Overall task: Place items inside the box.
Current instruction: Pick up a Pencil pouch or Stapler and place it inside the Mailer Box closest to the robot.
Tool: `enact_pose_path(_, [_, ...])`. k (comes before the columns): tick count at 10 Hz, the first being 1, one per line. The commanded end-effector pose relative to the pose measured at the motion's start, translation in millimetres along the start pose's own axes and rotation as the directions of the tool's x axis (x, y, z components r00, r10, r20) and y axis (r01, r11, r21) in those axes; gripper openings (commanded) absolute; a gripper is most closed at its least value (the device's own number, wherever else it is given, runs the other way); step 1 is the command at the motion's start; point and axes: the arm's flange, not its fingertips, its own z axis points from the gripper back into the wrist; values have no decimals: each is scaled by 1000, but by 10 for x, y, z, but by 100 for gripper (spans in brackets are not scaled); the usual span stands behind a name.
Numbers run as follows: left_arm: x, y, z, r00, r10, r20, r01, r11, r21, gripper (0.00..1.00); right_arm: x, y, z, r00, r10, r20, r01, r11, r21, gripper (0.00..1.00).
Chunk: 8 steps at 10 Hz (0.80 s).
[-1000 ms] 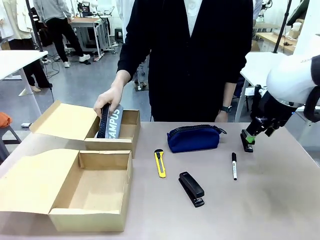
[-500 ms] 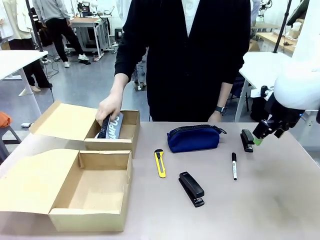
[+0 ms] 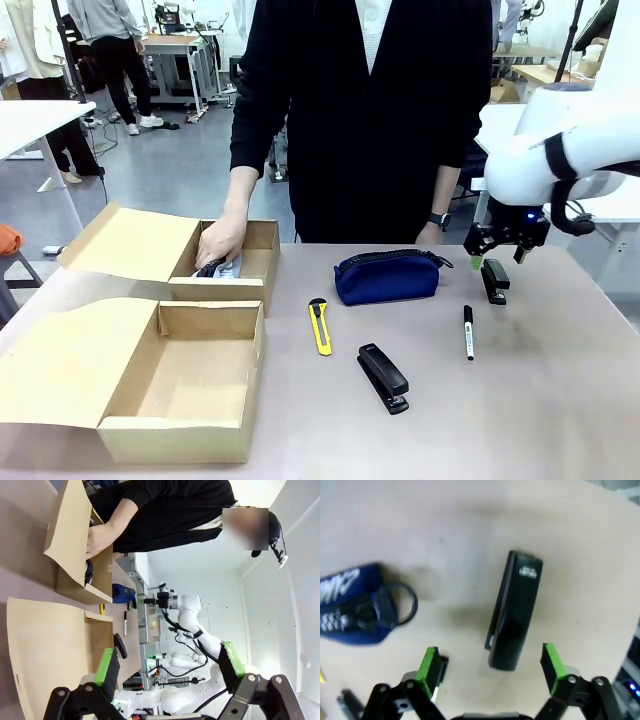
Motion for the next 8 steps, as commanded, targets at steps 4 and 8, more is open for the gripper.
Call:
enact_pose_path(4, [-32, -5, 6, 1000, -21, -6, 21, 1000, -11, 100, 226, -71, -437, 984, -127, -123, 128, 992, -2, 100])
enact_pose_path(8, [-32, -5, 6, 1000, -21, -6, 21, 1000, -11, 100, 154, -185, -481, 981, -172, -92, 174, 985, 16, 100])
